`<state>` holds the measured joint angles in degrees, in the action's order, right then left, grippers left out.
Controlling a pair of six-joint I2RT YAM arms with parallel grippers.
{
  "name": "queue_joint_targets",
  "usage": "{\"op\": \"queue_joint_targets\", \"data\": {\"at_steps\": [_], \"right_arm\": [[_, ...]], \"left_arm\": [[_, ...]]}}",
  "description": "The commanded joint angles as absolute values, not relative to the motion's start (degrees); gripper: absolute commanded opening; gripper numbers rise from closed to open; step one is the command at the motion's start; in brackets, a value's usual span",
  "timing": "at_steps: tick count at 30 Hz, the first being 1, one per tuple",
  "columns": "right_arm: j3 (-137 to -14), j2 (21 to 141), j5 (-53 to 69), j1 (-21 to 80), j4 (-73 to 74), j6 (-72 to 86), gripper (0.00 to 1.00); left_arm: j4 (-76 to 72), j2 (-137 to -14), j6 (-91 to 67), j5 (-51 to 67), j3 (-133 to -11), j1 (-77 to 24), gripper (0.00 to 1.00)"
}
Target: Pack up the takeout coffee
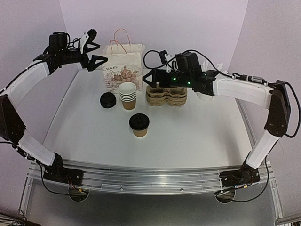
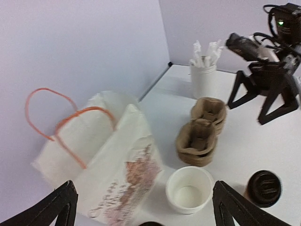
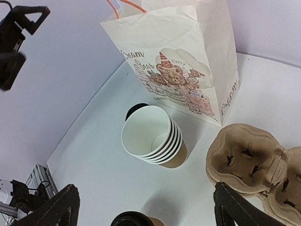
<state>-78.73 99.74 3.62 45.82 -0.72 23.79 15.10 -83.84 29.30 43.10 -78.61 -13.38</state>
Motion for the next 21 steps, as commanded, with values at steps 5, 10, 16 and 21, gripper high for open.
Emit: {"op": "queue_joint_targets", "data": {"at_steps": [5,10,16,21], "right_arm": [[-82.8,100.3,3.1,45.3,-0.6,18.8,0.94],[-81.8,100.4,2.8,45.1,-0.6,19.3,0.94],[-81.6,101.2,3.4,45.0,-0.6,20.4,0.94],[-81.6,101.7,3.3,44.9,-0.6,21.2,0.94]], "left_arm": [[26.1,-100.2,59.7,44.2,-98.4,-7.5,1.00],[35.8,-108.7,76.7,44.5,-109.4,-8.3,0.96],[45.7,-118.1,78.4,43.8,-123.8,-9.5,0.82],[50.4,-120.0,82.0,43.3,-124.8,-9.4,0.68]]}}
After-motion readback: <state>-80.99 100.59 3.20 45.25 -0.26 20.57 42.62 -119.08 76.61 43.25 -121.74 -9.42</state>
